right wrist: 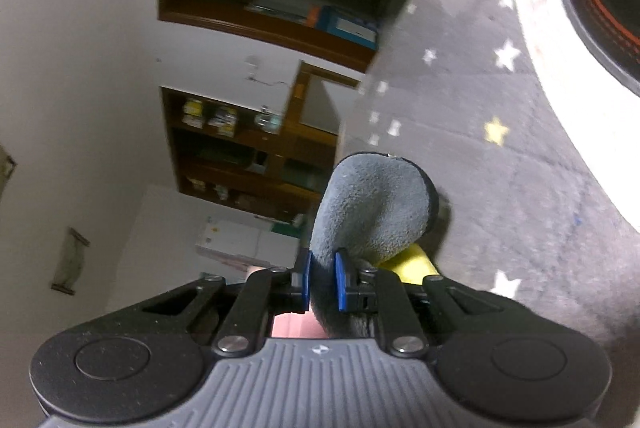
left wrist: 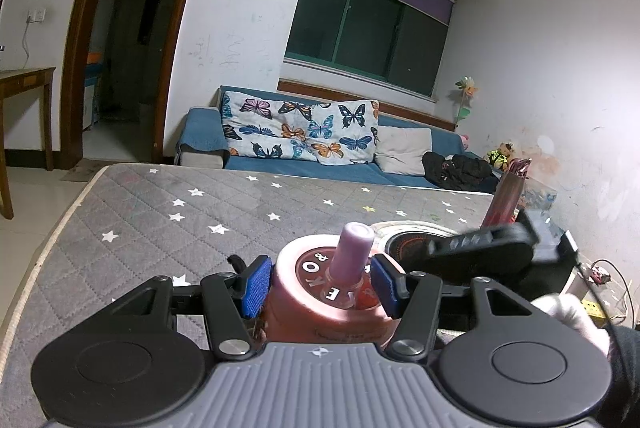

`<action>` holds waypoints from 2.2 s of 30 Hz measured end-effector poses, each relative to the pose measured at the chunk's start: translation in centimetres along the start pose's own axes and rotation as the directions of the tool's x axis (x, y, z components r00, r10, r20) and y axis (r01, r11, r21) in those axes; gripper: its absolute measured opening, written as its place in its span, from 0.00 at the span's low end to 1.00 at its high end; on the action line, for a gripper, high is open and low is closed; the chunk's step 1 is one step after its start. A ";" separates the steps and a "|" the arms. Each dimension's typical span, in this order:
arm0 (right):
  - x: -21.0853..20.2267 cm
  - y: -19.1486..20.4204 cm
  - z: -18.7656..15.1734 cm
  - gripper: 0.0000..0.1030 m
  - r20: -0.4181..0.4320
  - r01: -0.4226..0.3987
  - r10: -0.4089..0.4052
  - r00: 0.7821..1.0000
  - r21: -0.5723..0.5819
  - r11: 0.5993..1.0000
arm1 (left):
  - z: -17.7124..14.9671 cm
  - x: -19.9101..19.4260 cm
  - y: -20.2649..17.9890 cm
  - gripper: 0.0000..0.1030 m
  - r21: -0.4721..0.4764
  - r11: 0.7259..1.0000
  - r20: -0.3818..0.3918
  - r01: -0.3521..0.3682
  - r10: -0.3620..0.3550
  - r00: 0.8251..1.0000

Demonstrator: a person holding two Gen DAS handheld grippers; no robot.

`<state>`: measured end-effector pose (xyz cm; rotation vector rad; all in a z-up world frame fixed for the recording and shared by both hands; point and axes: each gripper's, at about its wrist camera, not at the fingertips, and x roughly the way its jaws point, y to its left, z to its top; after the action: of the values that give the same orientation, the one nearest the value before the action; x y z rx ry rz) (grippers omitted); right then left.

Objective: Clean container
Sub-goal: 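Bring the grey cloth in the right tool back to the bottle's base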

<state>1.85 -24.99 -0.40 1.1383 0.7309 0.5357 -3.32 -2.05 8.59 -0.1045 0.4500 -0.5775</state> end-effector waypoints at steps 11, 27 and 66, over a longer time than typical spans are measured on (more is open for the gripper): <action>-0.7 -0.7 -1.2 0.14 -0.042 0.072 -0.072 0.997 -0.009 0.997 | -0.5 -0.7 -1.3 0.80 0.046 0.998 0.033 -0.034 0.033 0.999; -2.3 1.4 0.4 0.13 -0.042 -0.073 0.074 0.996 0.033 0.997 | -2.1 0.8 -3.3 0.80 0.141 0.988 0.012 -0.067 0.066 0.998; -3.3 4.1 0.2 0.12 -0.031 -0.121 0.121 0.992 -0.015 0.993 | -2.2 0.9 -3.6 0.79 0.179 0.978 0.003 -0.104 0.105 0.994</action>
<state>-0.25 -26.03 4.33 1.1663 0.6849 0.6611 -5.50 -5.49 7.05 0.0927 0.4051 -0.5123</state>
